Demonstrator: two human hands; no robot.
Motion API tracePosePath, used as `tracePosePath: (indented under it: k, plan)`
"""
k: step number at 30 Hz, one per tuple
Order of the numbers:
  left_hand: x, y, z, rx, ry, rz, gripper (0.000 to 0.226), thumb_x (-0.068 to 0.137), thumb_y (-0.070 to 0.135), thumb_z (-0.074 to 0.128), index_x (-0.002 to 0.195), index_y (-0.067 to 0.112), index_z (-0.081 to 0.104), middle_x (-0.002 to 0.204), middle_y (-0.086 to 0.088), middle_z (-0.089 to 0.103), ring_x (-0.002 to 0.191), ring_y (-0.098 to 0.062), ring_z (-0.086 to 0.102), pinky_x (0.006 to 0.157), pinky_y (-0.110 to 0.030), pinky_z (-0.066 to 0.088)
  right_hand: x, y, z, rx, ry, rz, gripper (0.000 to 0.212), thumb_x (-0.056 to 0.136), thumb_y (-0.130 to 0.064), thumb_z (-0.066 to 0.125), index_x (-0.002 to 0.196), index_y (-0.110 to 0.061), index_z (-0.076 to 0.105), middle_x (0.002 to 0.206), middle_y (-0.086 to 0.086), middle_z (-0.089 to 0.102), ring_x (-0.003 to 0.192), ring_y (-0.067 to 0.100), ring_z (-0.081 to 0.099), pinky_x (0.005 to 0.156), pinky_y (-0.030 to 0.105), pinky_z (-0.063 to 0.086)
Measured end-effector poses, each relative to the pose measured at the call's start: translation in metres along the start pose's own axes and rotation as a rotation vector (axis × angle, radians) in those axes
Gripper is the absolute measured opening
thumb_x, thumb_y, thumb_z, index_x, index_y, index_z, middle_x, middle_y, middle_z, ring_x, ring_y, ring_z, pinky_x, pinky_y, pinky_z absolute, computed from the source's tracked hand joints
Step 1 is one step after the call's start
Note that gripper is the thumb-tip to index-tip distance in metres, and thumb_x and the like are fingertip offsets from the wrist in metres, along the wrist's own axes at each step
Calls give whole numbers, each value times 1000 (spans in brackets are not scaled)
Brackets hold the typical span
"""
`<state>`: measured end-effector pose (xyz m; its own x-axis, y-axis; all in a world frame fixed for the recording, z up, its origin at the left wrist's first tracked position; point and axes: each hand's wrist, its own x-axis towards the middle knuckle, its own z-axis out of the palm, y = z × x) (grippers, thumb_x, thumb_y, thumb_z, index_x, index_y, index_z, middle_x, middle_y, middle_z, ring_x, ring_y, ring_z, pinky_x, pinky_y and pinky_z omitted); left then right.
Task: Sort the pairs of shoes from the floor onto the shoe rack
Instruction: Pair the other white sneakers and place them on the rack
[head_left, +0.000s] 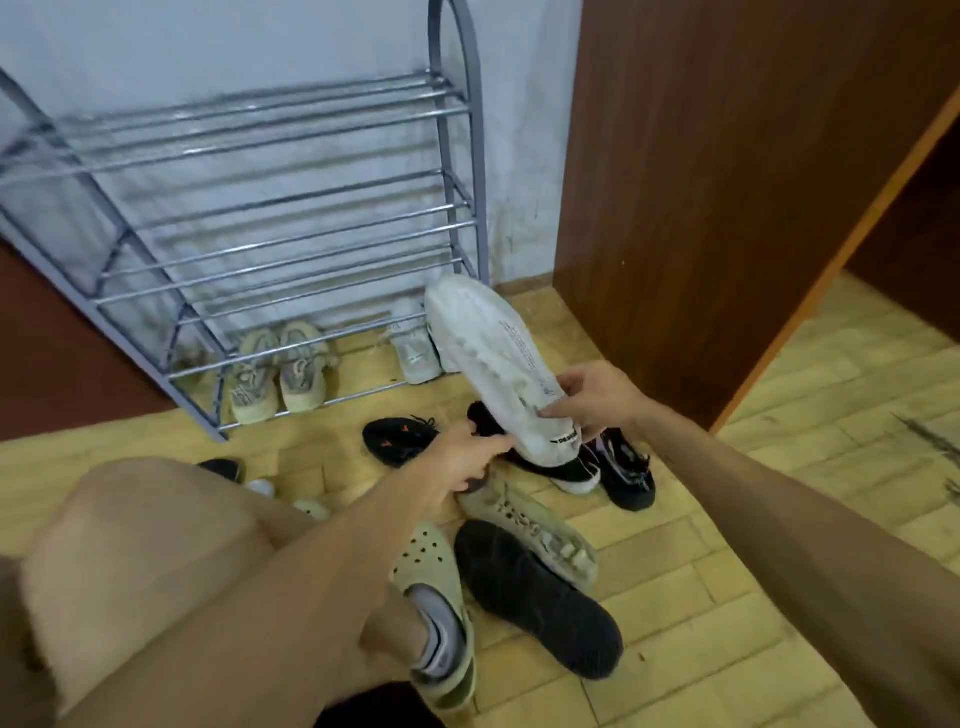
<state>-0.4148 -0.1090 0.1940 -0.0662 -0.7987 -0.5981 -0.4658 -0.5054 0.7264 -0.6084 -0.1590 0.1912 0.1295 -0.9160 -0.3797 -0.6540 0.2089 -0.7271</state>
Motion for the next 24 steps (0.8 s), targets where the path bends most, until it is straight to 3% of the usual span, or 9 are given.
tracePosePath:
  k: [3,5,7,9,11,13,16,20,24]
  plan:
    - [-23,32,-34,-130,134,144,50,86,33,67,128,16,46,117,-4,63,93,-16,60,59,-21,47,-16,-65,-4,208,20,-149,33,82,-18,75,113,-12,69,99,4,74,86,27,73,64,44,62]
    - [-45,51,-61,-182,228,267,43,87,21,66,127,13,52,114,-3,65,81,-14,62,59,-21,55,-26,-104,-5,310,39,-231,34,83,-18,74,115,-7,68,99,6,75,88,30,73,68,50,61]
    - [-68,66,-90,-239,310,342,33,86,12,66,119,11,58,105,-4,69,80,-18,65,72,-33,59,-35,-143,-5,386,32,-306,33,87,-20,70,116,-5,67,101,8,74,93,31,72,71,52,60]
    - [-89,75,-122,-286,375,408,29,86,6,65,114,8,60,103,-8,70,79,-22,67,71,-38,59,-43,-180,-6,433,-17,-386,25,90,-24,65,111,-10,68,105,9,74,97,27,71,75,49,61]
    - [-112,79,-151,-310,432,442,31,85,3,64,116,4,60,105,-12,69,77,-25,67,64,-35,60,-54,-216,-4,417,-94,-466,22,89,-27,67,109,-17,68,107,7,74,99,24,71,81,47,60]
    - [-133,78,-178,-340,484,457,33,84,1,65,116,2,59,98,-9,68,73,-24,67,60,-34,59,-62,-250,1,354,-146,-523,33,85,-23,71,117,-17,66,107,4,74,96,19,72,83,42,60]
    - [-160,70,-213,-387,541,455,36,82,-2,67,117,1,59,94,-7,67,69,-20,67,53,-30,60,-70,-297,15,264,-141,-562,34,81,-10,73,115,-12,68,98,4,74,83,15,70,78,35,60]
    - [-181,46,-255,-473,618,460,43,78,-3,72,118,-2,58,109,-15,69,77,-28,69,58,-36,61,-71,-348,49,167,-132,-592,26,80,-1,68,104,-8,71,84,6,71,72,16,66,75,40,61]
    - [-186,4,-289,-547,730,446,64,75,4,78,132,3,49,108,-10,69,79,-23,70,57,-33,62,-61,-380,104,128,-152,-576,24,78,0,66,101,-5,71,81,9,71,71,21,67,74,45,61]
